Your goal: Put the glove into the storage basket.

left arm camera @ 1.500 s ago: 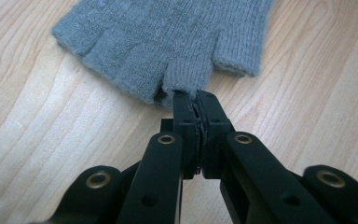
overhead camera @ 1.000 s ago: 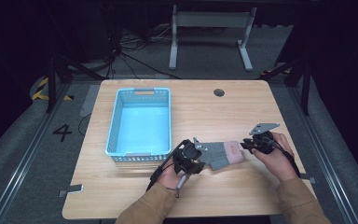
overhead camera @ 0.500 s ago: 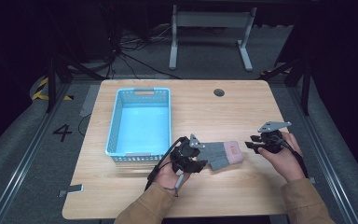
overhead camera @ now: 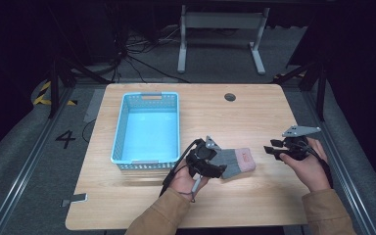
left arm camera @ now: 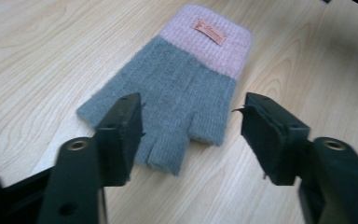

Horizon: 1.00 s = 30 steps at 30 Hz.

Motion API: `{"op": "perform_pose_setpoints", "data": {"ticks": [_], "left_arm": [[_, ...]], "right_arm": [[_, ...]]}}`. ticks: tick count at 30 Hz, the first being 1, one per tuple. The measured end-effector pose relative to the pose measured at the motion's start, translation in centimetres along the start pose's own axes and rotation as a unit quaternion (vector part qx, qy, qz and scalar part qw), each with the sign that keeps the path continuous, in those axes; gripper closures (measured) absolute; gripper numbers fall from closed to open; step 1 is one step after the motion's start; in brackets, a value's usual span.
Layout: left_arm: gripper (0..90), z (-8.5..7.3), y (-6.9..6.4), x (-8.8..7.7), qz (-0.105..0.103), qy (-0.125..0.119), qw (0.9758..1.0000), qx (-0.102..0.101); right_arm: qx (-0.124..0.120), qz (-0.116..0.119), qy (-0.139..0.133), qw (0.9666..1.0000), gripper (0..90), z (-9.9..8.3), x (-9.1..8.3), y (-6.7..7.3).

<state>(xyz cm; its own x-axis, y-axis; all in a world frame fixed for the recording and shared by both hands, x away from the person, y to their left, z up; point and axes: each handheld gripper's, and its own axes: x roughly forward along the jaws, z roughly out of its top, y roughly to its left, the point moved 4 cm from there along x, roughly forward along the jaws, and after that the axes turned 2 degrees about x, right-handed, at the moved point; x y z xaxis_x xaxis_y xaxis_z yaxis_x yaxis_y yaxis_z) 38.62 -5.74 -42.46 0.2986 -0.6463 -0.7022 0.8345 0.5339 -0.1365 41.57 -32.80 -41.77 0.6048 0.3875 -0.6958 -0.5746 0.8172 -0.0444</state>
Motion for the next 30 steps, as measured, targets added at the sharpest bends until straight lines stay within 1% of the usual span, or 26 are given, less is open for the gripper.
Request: {"op": "perform_pose_setpoints", "data": {"ticks": [2,5,7,8,10,13,16,17,22,24,25,26,28,30], "left_arm": [[35.5,0.4,0.1,0.5,0.003,-0.004,1.0000,-0.003],[31.5,1.0,0.3,1.4,0.014,-0.007,0.9999,-0.005],[29.3,1.3,0.5,2.0,0.020,-0.004,0.9998,-0.004],[28.1,1.5,0.5,2.4,0.022,-0.006,0.9997,-0.007],[26.3,1.7,0.8,3.1,0.020,-0.006,0.9997,-0.010],[24.6,1.7,0.9,4.1,0.010,-0.010,0.9997,-0.021],[23.9,1.7,1.0,4.8,0.010,-0.011,0.9996,-0.023],[23.9,1.7,1.1,5.0,0.006,-0.012,0.9995,-0.027],[24.0,1.7,1.1,5.7,-0.003,-0.017,0.9995,-0.026],[23.9,1.6,1.1,6.0,-0.003,-0.018,0.9995,-0.028],[23.6,1.6,1.2,6.2,-0.003,-0.016,0.9994,-0.029],[23.5,1.5,1.3,6.3,-0.003,-0.013,0.9996,-0.024],[23.5,1.4,1.3,6.6,-0.005,-0.010,0.9996,-0.025],[23.0,1.4,1.4,6.9,-0.003,-0.007,0.9997,-0.024]], "right_arm": [[0.002,0.000,-0.003,1.0000,59.7,0.0,-0.2,-0.1],[0.005,0.002,-0.004,1.0000,59.6,-0.1,-0.3,-0.1],[0.005,0.003,-0.003,1.0000,59.5,-0.1,-0.2,-0.1],[0.006,0.004,-0.004,1.0000,59.5,-0.1,-0.3,-0.2],[0.006,0.005,-0.005,1.0000,59.6,-0.1,-0.3,-0.1],[0.006,0.005,-0.005,1.0000,59.6,-0.1,-0.3,-0.1],[0.006,0.006,-0.004,1.0000,59.1,-0.1,-0.2,-0.1],[0.006,0.005,-0.004,1.0000,59.1,-0.1,-0.2,-0.1],[0.004,0.009,-0.002,1.0000,59.0,-0.2,-0.1,0.0],[0.004,0.009,-0.001,0.9999,58.9,-0.2,-0.1,0.0],[0.005,0.009,-0.001,0.9999,58.9,-0.2,0.0,0.1],[0.005,0.010,0.000,0.9999,58.9,-0.2,0.0,0.1],[0.005,0.013,0.001,0.9999,58.9,-0.3,0.1,0.1],[0.005,0.013,0.003,0.9999,58.9,-0.4,0.2,0.1]]}}
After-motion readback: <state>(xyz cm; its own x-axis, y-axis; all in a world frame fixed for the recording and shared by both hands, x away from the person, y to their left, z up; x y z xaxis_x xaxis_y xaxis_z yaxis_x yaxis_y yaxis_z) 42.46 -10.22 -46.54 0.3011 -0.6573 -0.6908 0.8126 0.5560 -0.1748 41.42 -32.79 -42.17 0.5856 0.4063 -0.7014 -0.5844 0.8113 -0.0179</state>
